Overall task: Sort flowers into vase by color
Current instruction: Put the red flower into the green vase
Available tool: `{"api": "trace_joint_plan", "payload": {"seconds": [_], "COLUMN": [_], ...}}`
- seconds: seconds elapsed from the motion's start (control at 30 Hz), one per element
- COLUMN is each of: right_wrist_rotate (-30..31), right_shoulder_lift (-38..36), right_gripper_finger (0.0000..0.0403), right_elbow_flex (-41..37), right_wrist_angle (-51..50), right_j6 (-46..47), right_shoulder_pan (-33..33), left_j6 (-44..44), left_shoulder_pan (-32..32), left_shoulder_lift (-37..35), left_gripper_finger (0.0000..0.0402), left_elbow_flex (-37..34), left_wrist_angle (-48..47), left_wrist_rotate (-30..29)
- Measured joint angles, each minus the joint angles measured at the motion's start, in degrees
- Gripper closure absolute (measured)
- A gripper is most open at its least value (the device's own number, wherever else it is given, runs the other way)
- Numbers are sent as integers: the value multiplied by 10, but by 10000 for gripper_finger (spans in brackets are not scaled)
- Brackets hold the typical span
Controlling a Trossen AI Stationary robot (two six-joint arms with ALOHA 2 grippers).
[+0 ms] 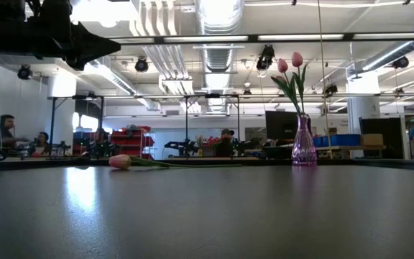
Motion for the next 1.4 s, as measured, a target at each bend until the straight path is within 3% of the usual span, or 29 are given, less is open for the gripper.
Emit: {"api": "trace_joint_plan", "payload": {"seconds": [0.33, 0.6, 0.93, 1.2, 1.4], "right_wrist_rotate": [-64, -92, -105, -77, -55], "right_shoulder_lift": [83, 130, 129, 68, 2], "right_gripper_finger": [394, 394, 394, 394, 394], "right_elbow_flex": [148, 210, 209, 202, 117], "right_wrist_angle": [-51, -50, -49, -202, -181], "right_j6": [41, 41, 23, -96, -131], "right_shoulder_pan": [-25, -32, -38, -40, -51], "left_j6": [2, 2, 0, 0, 2], "left_shoulder_pan": [0, 0, 0, 0, 0], "left_shoulder_lift": [1, 1, -1, -17, -42], "left_gripper_finger": [402, 402, 402, 402, 402], "left_elbow_flex": [0, -5, -17, -23, -23], "left_wrist_angle": [0, -2, 1, -1, -12], "left_wrist_rotate": [0, 0, 0, 0, 1]}}
